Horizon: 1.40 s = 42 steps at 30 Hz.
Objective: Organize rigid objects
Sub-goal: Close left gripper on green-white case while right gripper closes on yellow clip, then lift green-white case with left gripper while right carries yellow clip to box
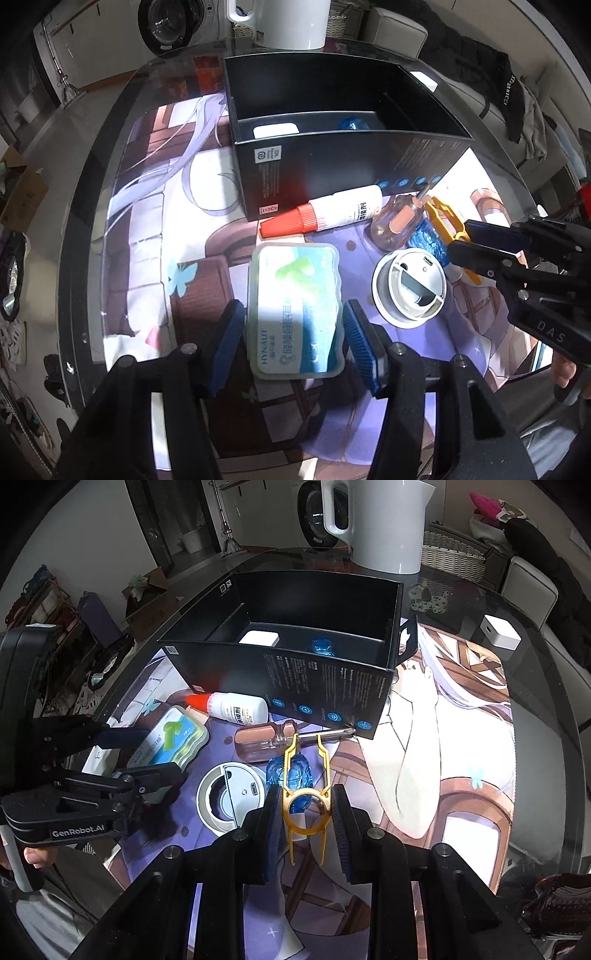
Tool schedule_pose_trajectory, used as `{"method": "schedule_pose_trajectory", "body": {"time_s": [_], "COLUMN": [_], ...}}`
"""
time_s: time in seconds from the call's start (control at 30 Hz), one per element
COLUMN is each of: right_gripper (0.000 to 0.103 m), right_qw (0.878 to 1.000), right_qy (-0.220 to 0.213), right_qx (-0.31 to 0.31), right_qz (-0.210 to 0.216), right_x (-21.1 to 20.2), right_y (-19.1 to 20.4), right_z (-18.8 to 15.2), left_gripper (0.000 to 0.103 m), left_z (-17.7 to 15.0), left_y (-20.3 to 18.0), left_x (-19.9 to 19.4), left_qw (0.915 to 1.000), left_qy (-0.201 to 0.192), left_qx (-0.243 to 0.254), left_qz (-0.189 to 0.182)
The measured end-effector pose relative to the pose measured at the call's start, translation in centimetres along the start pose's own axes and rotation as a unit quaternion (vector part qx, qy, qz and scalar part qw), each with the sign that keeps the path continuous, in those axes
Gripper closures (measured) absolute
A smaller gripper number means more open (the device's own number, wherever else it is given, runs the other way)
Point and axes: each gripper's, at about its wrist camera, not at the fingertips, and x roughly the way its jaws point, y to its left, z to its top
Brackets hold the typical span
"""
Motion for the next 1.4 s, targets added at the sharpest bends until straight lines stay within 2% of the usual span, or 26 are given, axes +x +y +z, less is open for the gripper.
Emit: {"method": "schedule_pose_trajectory", "body": {"time_s": [0.13,0.23,0.33,0.47,0.57,0.7,0.77,0.9,1.13,1.27,1.4], "right_gripper": [0.077,0.077,0.077,0.077,0.077,0.077,0.077,0.077,0.077,0.077,0.077], "right_qw": [1.0,1.0,1.0,1.0,1.0,0.998,0.995,0.984,0.95,0.936,0.926], "right_qy": [0.002,0.003,0.0,-0.014,-0.028,-0.061,-0.091,-0.176,-0.308,-0.348,-0.375], "right_qx": [-0.001,-0.002,-0.003,-0.008,-0.01,-0.013,-0.016,-0.029,-0.044,-0.046,-0.043], "right_qz": [0.0,0.001,0.0,0.002,0.009,0.018,0.025,0.001,-0.02,-0.026,-0.029], "right_x": [0.3,0.4,0.3,-0.5,-1.2,-2.7,-4.1,-7.5,-12.4,-13.6,-14.3], "right_y": [0.1,0.2,0.4,0.5,0.8,1.4,1.7,2.6,3.9,4.4,4.6], "right_z": [0.2,0.2,0.2,0.3,0.5,0.6,0.7,0.8,-0.4,-0.8,-1.6], "left_gripper": [0.042,0.048,0.049,0.049,0.049,0.049,0.049,0.049,0.048,0.048,0.048], "left_z": [-0.4,-0.4,-0.2,0.2,0.2,0.1,-0.1,-0.2,-0.6,-1.3,-1.7], "left_y": [-0.4,-0.7,-0.5,-1.2,-1.5,-2.1,-2.3,-2.3,-2.0,-1.7,-1.5], "left_x": [0.7,0.9,0.7,-1.2,-2.9,-5.2,-6.6,-9.5,-13.7,-15.4,-16.0], "left_qw": [0.9998,0.9992,0.9997,0.9989,0.9976,0.9922,0.9867,0.9699,0.9309,0.9141,0.9058], "left_qy": [0.008,0.007,0.007,-0.031,-0.061,-0.114,-0.15,-0.231,-0.357,-0.399,-0.418], "left_qx": [0.016,0.025,0.016,0.025,0.028,0.047,0.055,0.059,0.051,0.046,0.045], "left_qz": [0.012,0.03,0.015,0.023,0.015,0.02,0.028,0.047,0.056,0.054,0.051]}}
